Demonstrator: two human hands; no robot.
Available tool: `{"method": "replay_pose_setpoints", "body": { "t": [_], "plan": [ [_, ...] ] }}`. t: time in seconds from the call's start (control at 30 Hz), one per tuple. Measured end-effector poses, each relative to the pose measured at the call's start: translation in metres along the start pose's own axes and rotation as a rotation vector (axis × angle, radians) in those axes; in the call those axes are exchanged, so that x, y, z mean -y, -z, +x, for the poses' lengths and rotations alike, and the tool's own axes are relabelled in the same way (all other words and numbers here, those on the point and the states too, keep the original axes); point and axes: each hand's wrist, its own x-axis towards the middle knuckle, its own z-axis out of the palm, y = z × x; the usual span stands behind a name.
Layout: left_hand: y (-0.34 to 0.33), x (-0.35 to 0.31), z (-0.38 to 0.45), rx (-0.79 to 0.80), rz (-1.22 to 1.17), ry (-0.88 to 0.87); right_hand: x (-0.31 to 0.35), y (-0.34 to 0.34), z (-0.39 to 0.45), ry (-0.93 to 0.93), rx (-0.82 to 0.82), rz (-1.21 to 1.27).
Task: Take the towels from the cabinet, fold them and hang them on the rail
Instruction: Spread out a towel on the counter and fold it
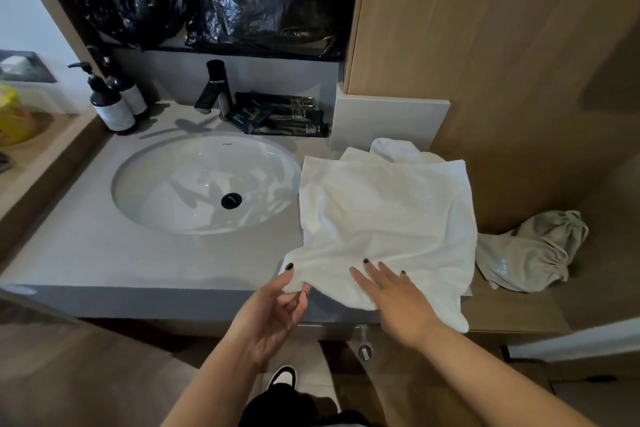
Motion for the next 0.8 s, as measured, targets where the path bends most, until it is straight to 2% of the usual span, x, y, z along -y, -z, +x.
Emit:
{"method": "replay_pose_setpoints", "body": {
  "t": [0.1,0.17,0.27,0.33,0.43,0.53,0.7,0.8],
  "plan": [
    [-0.003,-0.007,-0.003,0.121,-0.066,0.058,-0.005,0.001,0.0,-0.011,-0.011,0.03],
    [-0.005,-0.01,0.001,0.146,-0.039,0.111,-0.006,0.0,0.001,-0.02,-0.006,0.033],
    [-0.007,-0.005,0.016,0.009,0.149,0.147,-0.006,-0.002,0.001,-0.029,-0.002,0.032],
    [-0.012,0.001,0.022,-0.017,0.094,0.143,-0.006,-0.004,0.001,-0.039,-0.008,0.03],
    [-0.017,0.004,0.029,0.0,-0.023,0.168,-0.007,-0.006,0.001,-0.042,-0.005,0.034],
    [-0.015,0.001,0.034,0.065,-0.038,0.184,-0.009,-0.005,0.001,-0.036,-0.01,0.059],
    [-0.009,-0.004,0.022,0.039,0.287,0.081,-0.012,-0.002,0.0,-0.027,-0.008,0.09],
    [0.002,-0.006,0.017,0.024,0.248,0.163,-0.013,-0.002,0.001,-0.029,-0.012,0.093]
  ]
}}
